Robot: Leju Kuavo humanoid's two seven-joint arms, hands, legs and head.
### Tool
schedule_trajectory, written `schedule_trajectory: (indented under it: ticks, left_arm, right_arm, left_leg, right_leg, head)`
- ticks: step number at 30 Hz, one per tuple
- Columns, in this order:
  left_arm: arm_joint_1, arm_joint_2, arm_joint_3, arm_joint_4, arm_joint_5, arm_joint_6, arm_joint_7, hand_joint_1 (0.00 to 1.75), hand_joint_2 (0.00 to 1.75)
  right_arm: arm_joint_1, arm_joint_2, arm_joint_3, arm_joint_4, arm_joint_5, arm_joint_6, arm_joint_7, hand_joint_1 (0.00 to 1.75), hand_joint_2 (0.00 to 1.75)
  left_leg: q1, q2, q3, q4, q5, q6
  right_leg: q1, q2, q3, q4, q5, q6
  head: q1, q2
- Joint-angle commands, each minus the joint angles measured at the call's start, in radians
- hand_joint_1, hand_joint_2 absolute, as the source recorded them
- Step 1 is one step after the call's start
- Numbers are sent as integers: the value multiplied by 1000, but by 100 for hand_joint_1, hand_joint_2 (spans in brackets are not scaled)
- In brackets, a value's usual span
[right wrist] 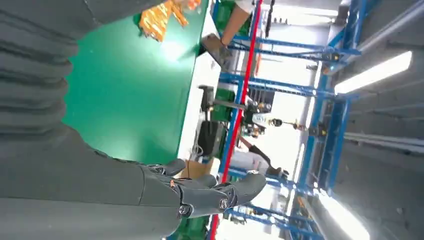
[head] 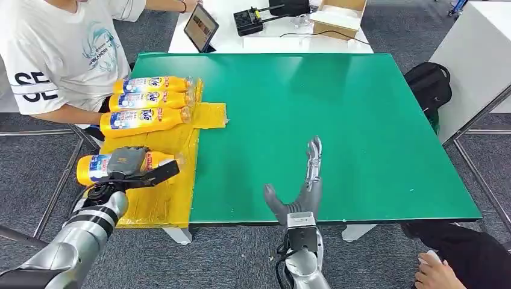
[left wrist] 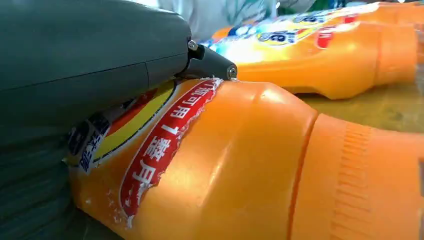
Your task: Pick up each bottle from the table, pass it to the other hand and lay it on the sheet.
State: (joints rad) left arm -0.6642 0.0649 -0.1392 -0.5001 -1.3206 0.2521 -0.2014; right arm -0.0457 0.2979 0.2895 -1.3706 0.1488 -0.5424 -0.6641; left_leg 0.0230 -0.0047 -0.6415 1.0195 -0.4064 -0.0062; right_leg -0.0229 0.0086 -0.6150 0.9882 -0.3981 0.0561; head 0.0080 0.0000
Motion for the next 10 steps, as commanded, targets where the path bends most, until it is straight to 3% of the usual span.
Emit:
schedule_trajectory:
  ticks: [1, 7, 8, 9, 10]
  left_arm:
    - [-24, 0, 44, 114, 10, -21, -10, 175, 175]
    - [-10, -5, 71, 115, 52, -49, -36, 175, 175]
    - [-1, -6, 78, 119, 66, -59, -38, 168, 175]
    - [8, -8, 92, 124, 92, -80, -58, 9, 175]
    - [15, -10, 103, 123, 109, -79, -68, 0, 0]
  right_arm:
    - [-35, -1, -3, 102, -7, 3, -33, 0, 175]
    - [-41, -3, 8, 120, -8, 19, -23, 0, 175]
    - [-43, -2, 10, 132, -9, 24, -23, 0, 175]
    - [-47, -2, 14, 144, -11, 30, -23, 0, 175]
    - [-50, -1, 15, 149, -11, 31, -24, 0, 175]
  left_leg:
    - [0, 2, 6, -2, -2, 2]
    - [0, 2, 6, -1, -2, 1]
    - [-1, 2, 5, -1, -1, 1]
    - [0, 3, 8, -2, -2, 2]
    - [-1, 3, 7, -2, -2, 1]
  right_leg:
    - [0, 1, 5, -2, -1, -2]
    - [0, 1, 6, -1, -1, -2]
    - [0, 1, 4, -1, -1, -1]
    - [1, 2, 7, -2, -1, -3]
    - [0, 2, 6, -2, -1, -2]
  head:
    - [0, 0]
    - [0, 0]
    - [0, 0]
    - [0, 0]
    - [0, 0]
